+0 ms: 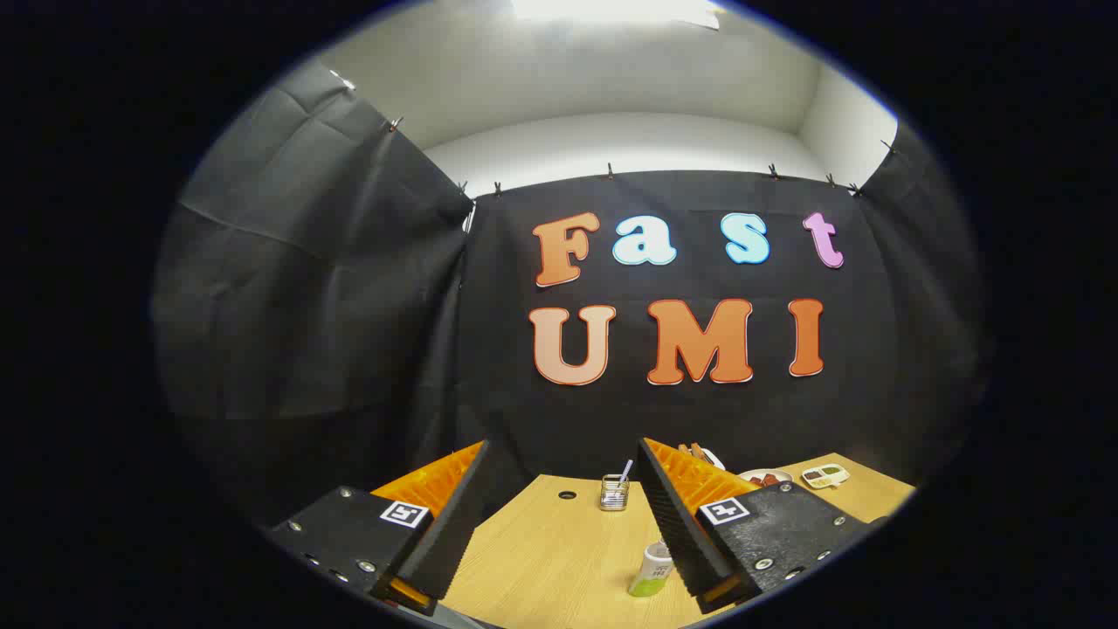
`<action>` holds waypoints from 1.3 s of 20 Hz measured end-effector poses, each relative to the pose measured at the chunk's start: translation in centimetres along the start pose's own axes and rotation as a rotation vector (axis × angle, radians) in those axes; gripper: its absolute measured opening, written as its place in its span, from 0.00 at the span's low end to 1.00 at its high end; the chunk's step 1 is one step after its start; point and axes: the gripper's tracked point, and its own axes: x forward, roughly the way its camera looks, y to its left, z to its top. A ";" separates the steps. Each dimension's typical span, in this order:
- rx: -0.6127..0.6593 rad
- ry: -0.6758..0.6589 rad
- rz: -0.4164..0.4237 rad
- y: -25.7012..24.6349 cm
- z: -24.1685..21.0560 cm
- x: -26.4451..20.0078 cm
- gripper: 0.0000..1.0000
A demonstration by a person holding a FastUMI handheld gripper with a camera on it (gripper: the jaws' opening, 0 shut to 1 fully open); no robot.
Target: Take the bottle from table, then pour the juice into the cup, finally place the bottle on the coaster
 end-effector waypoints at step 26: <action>-0.116 0.091 -0.064 -3.3 -4.8 1.6 0.97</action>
